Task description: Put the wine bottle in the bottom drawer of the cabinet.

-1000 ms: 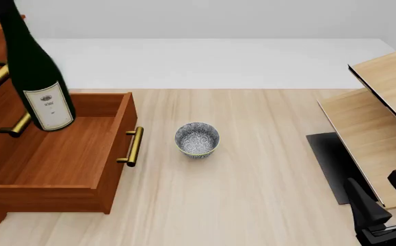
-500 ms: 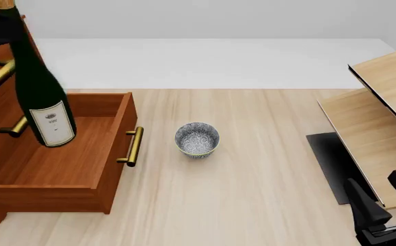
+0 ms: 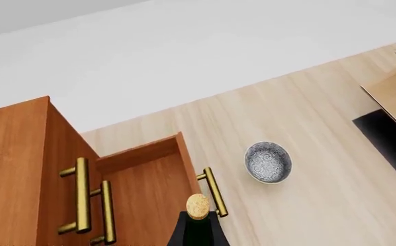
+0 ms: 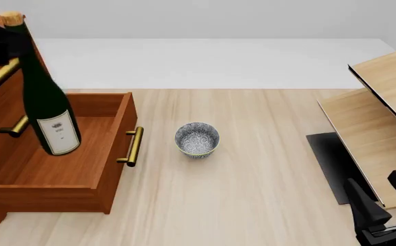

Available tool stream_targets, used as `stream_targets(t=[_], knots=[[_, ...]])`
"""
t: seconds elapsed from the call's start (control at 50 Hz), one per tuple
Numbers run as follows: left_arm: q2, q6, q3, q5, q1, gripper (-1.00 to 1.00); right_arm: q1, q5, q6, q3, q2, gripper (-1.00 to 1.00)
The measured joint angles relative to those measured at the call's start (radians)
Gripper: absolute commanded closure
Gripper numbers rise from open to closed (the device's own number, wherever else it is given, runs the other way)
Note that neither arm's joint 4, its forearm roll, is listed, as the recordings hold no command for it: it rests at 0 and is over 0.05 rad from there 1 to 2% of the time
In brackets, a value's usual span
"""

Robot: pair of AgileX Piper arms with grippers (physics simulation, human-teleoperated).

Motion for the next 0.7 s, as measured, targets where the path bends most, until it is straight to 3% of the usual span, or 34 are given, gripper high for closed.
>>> stream_targets(t=[0.7], knots=[[-0.017,-0.043,0.117,-0.056,0.040,1.00,-0.001,-0.003,-0.004,0.000,0.004,-1.00]])
